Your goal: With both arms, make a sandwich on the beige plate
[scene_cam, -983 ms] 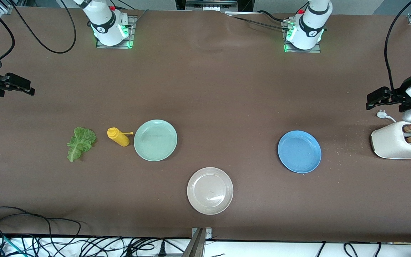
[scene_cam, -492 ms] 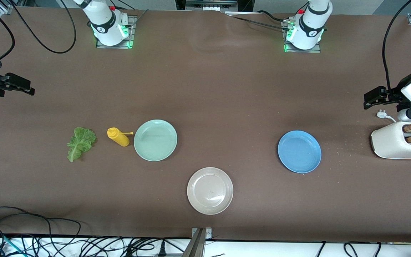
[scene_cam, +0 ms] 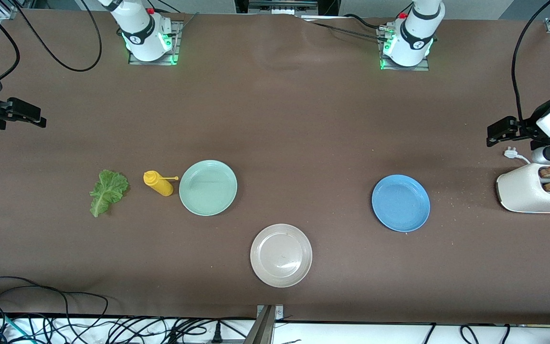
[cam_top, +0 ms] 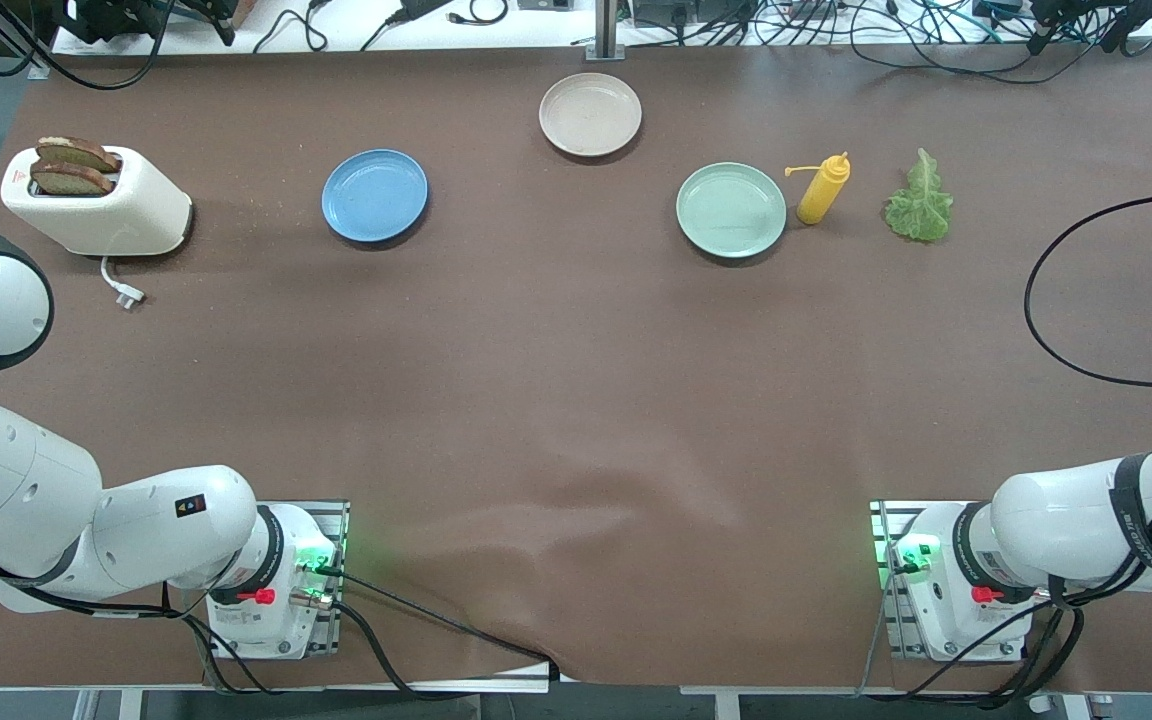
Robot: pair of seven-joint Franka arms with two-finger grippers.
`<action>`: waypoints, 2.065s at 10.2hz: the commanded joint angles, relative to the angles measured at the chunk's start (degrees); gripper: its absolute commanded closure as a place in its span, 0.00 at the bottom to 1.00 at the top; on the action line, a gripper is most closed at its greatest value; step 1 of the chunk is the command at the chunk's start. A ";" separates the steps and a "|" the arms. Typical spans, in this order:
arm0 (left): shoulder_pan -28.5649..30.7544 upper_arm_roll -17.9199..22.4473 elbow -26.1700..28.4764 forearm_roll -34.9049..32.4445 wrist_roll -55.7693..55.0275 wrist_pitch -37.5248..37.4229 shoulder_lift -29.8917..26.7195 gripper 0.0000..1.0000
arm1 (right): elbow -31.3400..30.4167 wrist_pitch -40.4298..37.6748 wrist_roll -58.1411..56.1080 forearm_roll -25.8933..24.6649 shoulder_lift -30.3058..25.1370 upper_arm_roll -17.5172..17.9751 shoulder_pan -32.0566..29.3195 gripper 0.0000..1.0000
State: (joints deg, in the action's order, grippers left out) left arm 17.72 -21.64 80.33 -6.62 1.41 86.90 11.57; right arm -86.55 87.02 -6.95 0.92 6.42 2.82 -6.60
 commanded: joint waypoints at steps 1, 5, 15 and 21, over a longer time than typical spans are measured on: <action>0.12 -0.15 -0.79 0.46 0.17 -0.76 0.38 0.00 | 1.29 -1.24 0.53 -0.39 0.26 0.08 -0.08 0.00; 0.38 -0.07 -0.88 0.64 0.26 -0.50 0.90 0.00 | 1.29 -1.24 0.62 -0.39 0.17 0.08 -0.08 0.00; 1.00 0.46 -1.05 2.93 0.26 -0.24 1.96 0.00 | 1.29 -1.24 0.53 -0.21 0.17 -0.01 -0.08 0.00; 1.00 0.46 -1.14 2.93 0.17 -0.15 2.31 0.00 | 1.29 -1.24 0.53 -0.21 0.17 -0.01 -0.08 0.00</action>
State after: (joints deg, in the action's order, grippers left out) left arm 18.32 -21.05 80.33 -4.96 1.37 86.97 13.33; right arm -86.54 87.01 -6.93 0.92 6.42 2.78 -6.60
